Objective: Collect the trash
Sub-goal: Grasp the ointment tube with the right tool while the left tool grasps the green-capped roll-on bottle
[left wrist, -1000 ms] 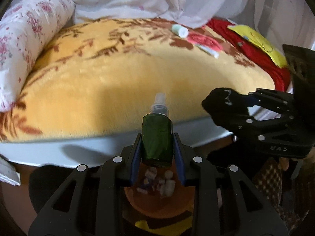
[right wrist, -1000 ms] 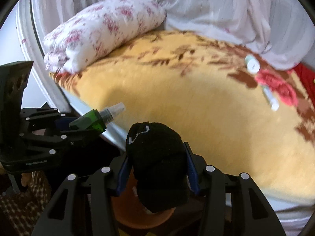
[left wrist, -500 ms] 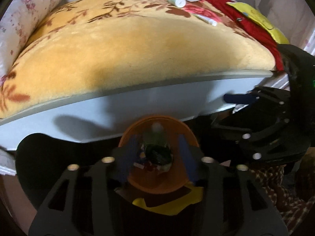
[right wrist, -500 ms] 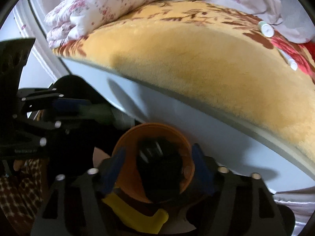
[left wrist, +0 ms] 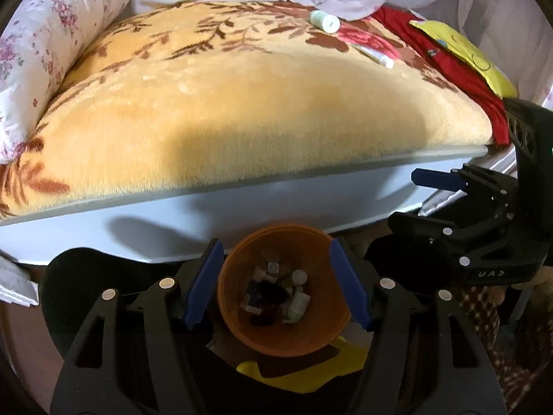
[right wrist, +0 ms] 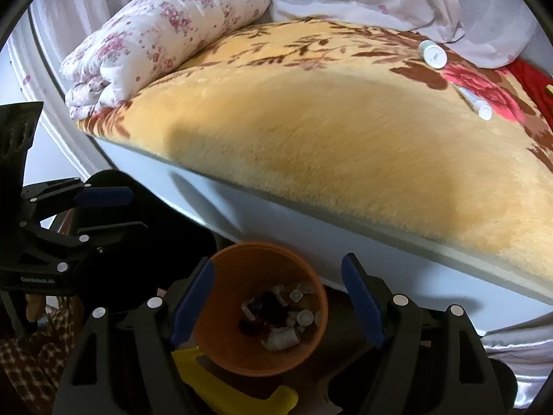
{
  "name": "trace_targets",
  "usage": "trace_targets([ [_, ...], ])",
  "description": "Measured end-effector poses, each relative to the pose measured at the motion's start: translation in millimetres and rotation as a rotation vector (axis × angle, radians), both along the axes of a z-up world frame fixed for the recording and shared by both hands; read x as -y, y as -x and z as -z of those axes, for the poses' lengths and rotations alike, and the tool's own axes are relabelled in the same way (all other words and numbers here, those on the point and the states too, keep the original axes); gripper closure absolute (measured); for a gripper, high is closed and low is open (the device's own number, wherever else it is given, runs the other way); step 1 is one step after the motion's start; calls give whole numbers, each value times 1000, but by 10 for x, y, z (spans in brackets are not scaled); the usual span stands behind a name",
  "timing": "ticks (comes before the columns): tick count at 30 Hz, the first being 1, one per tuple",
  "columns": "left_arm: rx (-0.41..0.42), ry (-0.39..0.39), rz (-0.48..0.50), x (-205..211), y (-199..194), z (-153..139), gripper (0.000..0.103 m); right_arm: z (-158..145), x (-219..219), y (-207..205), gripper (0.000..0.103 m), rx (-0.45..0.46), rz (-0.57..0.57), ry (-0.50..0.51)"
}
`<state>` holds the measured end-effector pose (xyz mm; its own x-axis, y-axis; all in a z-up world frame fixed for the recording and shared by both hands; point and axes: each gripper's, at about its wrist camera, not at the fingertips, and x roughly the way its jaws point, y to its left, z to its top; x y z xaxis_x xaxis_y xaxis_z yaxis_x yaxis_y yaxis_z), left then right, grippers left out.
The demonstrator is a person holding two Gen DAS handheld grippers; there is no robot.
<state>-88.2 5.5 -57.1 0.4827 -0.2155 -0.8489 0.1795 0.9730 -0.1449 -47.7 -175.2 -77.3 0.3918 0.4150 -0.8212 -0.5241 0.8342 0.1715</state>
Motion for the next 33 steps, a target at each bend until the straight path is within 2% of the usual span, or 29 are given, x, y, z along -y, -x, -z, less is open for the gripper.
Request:
trace_targets([
  [2, 12, 7, -8, 13, -28, -29, 36, -30, 21, -34, 29, 17, 9, 4],
  [8, 76, 3, -25, 77, -73, -139, 36, -246, 281, -315, 29, 105, 94, -8],
  [12, 97, 23, -27, 117, -105, -194, 36, -482, 577, -735, 29, 203, 194, 19],
  [16, 96, 18, -18, 155, -130, -187, 36, -614, 829, -1397, 29, 261, 310, 87],
  [19, 89, 17, -21, 141, -153, -163, 36, -572, 937, -1979, 29, 224, 372, 135],
  [21, 85, 19, -29, 120, -157, -156, 36, -464, 953, -2343, 29, 187, 403, 207],
  [23, 83, 20, -39, 84, -166, -151, 36, -354, 970, -2675, 31, 126, 422, 221],
  [25, 83, 20, -54, 42, -181, -144, 36, -259, 970, -2843, 35, 67, 439, 202],
  [30, 68, 32, -72, -33, -217, -105, 36, -57, 994, -3083, 35, -43, 473, 188],
  [32, 66, 34, -71, -32, -228, -98, 36, 3, 984, -3072, 50, -65, 467, 199],
  [33, 65, 36, -69, -25, -235, -96, 36, 35, 975, -3054, 67, -67, 454, 217],
])
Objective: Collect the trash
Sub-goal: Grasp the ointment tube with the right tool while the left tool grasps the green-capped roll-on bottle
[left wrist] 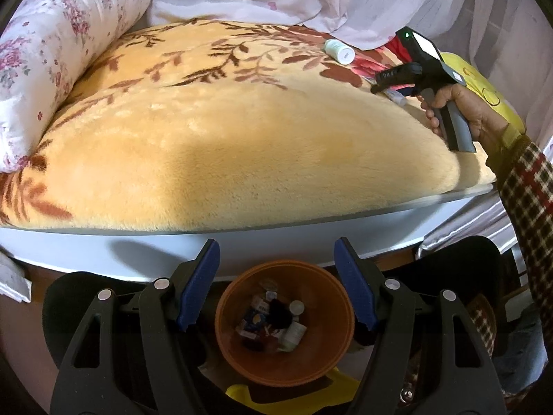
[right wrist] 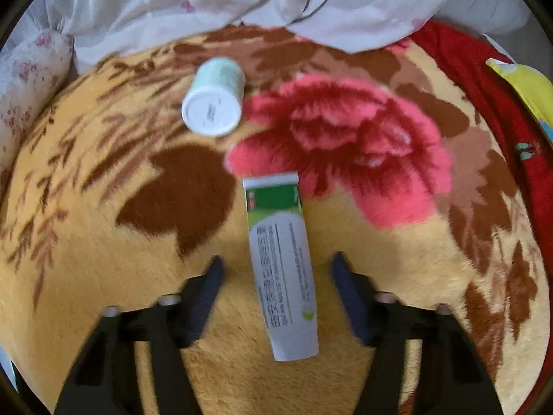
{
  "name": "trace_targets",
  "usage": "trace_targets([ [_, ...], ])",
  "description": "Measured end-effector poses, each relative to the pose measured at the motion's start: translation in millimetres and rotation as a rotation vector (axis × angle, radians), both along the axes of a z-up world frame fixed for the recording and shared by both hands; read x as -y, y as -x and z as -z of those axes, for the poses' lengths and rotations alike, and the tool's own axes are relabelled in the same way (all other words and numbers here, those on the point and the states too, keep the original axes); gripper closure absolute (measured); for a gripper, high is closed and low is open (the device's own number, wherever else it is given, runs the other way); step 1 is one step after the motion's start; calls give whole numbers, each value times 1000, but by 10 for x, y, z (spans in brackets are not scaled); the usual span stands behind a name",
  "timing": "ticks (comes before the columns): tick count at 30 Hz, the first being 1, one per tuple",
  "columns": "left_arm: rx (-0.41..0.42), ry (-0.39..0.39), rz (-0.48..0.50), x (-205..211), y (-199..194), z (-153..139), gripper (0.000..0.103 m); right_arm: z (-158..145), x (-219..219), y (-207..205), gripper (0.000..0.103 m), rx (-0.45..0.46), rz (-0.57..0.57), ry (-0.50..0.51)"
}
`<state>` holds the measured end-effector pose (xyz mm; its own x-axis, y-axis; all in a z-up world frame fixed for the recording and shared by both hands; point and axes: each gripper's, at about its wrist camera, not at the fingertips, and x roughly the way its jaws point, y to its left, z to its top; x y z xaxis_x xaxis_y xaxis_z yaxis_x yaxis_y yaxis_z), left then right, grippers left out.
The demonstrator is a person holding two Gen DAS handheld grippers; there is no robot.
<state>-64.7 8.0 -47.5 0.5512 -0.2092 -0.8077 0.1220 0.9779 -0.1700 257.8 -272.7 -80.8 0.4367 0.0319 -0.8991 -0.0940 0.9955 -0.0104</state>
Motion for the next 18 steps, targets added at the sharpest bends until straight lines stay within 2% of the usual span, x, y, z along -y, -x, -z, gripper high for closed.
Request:
trace_targets([
  [1, 0, 1, 2, 1, -7, 2, 36, 0, -6, 26, 72, 7, -8, 19],
  [3, -1, -1, 9, 29, -24, 4, 36, -93, 17, 136, 73, 50, -14, 20],
  [7, -5, 3, 32, 99, -129, -20, 36, -426, 51, 551, 73, 179, -46, -110],
  [9, 7, 3, 46, 156, -251, -85, 36, -561, 32, 783, 73, 244, -58, -137],
  [13, 71, 0, 71, 385, -686, -333, 36, -729, 27, 1178, 73, 350, -61, -186],
  [18, 128, 85, 84, 730, -1504, -650, 36, -827, 156, 1416, 73, 440, -27, -209],
])
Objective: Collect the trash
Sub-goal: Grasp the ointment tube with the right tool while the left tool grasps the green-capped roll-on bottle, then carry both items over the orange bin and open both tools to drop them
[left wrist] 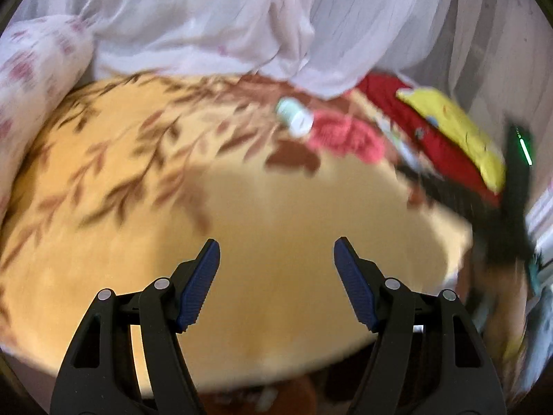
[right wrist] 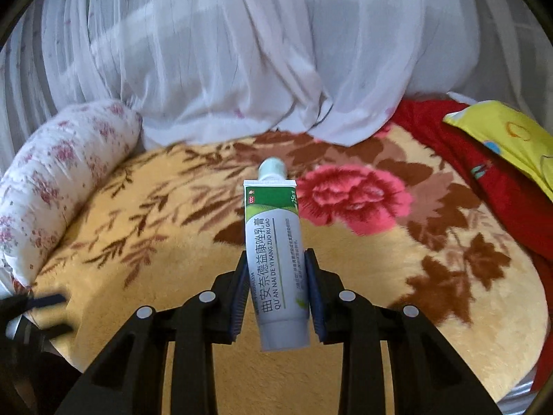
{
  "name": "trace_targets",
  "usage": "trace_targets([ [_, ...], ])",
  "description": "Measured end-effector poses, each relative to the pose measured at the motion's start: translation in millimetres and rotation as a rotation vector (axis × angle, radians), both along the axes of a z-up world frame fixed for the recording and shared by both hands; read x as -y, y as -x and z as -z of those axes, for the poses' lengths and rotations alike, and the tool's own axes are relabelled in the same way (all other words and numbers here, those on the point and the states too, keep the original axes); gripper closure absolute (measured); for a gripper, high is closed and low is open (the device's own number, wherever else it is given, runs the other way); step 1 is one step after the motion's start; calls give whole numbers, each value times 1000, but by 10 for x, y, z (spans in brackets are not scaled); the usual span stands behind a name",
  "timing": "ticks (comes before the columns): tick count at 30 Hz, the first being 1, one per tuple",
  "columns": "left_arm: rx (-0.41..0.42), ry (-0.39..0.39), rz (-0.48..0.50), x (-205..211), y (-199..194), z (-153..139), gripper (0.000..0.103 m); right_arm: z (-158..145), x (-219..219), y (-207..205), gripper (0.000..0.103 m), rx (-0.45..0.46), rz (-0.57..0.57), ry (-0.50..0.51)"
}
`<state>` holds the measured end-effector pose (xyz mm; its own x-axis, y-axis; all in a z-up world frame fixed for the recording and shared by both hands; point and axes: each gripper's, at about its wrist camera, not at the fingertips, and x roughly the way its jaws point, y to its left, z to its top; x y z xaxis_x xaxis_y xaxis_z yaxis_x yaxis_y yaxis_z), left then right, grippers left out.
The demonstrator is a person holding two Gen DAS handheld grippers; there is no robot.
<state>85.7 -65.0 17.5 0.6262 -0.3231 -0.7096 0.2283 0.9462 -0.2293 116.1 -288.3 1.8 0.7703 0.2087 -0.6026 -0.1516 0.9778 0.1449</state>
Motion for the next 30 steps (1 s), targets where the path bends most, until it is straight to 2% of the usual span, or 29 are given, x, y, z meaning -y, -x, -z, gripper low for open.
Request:
trace_targets([
  [3, 4, 15, -5, 244, -578, -39, 36, -5, 99, 38, 72, 33, 22, 10],
  [7, -42, 41, -24, 547, -1306, 57, 36, 36, 173, 59, 72, 68, 49, 48],
  [11, -69, 51, -90, 744, -1938, 224, 36, 82, 210, 72, 72, 90, 48, 70],
  [15, -120, 24, -160, 821, -2448, 471, 36, 43, 279, 131, 72, 120, 38, 55],
  [22, -141, -71, -206, 963, -2833, 762, 36, 4, 311, 178, 72, 135, 18, 18],
  [23, -145, -75, -202, 964, -2865, 821, 37, 6, 297, 176, 72, 134, 15, 18],
  [24, -149, -70, -192, 963, -2882, 852, 50, 8, 281, 177, 72, 134, 12, 21],
  [25, -150, -47, -168, 953, -2877, 877, 54, 9, 266, 179, 72, 135, 9, 23],
  [27, -123, -74, -152, 949, -2797, 841, 54, 12, 249, 182, 72, 135, 7, 28],
  [30, -112, -68, -126, 901, -2635, 766, 55, 13, 243, 183, 72, 134, 10, 29],
])
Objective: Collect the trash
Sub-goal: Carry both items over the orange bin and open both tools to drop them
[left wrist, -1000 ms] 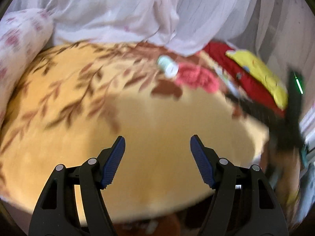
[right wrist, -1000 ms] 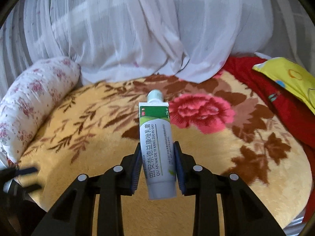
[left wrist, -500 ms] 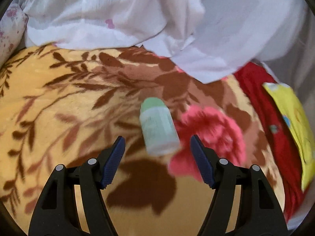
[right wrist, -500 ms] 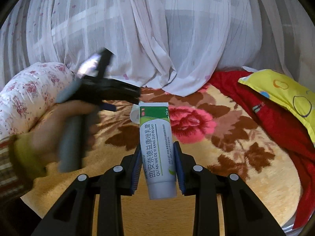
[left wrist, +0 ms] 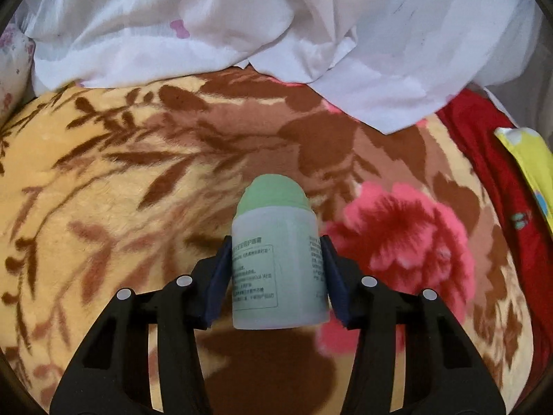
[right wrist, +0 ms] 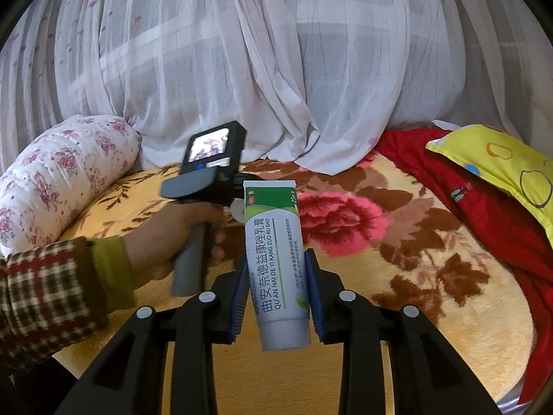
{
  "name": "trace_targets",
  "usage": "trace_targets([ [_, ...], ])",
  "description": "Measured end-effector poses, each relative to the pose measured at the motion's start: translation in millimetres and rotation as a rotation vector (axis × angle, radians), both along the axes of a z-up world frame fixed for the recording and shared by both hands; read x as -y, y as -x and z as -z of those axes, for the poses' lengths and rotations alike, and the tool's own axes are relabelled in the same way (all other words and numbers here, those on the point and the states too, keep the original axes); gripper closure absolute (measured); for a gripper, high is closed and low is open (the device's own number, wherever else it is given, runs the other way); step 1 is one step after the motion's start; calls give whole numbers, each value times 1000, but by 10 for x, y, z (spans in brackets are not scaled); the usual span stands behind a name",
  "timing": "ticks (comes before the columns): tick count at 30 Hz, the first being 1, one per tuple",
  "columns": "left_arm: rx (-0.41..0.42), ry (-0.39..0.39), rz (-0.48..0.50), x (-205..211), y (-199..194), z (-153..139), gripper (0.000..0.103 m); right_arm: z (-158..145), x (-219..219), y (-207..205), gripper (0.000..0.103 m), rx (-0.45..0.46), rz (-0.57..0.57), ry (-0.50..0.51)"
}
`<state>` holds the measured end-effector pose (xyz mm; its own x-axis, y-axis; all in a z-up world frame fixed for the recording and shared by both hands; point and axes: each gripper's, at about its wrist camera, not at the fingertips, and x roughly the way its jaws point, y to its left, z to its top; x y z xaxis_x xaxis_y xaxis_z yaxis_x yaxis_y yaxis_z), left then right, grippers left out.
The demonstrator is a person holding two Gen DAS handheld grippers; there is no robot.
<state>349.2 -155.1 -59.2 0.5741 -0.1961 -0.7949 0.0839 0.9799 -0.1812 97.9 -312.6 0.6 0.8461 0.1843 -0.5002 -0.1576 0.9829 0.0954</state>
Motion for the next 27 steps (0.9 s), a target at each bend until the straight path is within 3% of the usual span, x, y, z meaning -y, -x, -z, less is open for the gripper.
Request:
trace_targets([
  [9, 43, 4, 16, -391, 881, -304, 55, 15, -157, 35, 72, -2, -20, 40],
  [13, 80, -10, 1, -725, 1498, -490, 55, -22, -249, 102, 72, -2, -16, 70],
  [18, 95, -38, -1, -1078, 2281, -602, 55, -38, -472, 327, 72, -40, -86, 28],
  [27, -4, 24, 34, -1470, 3435, -401, 55, 69, -1065, 953, 72, -154, -288, 23],
])
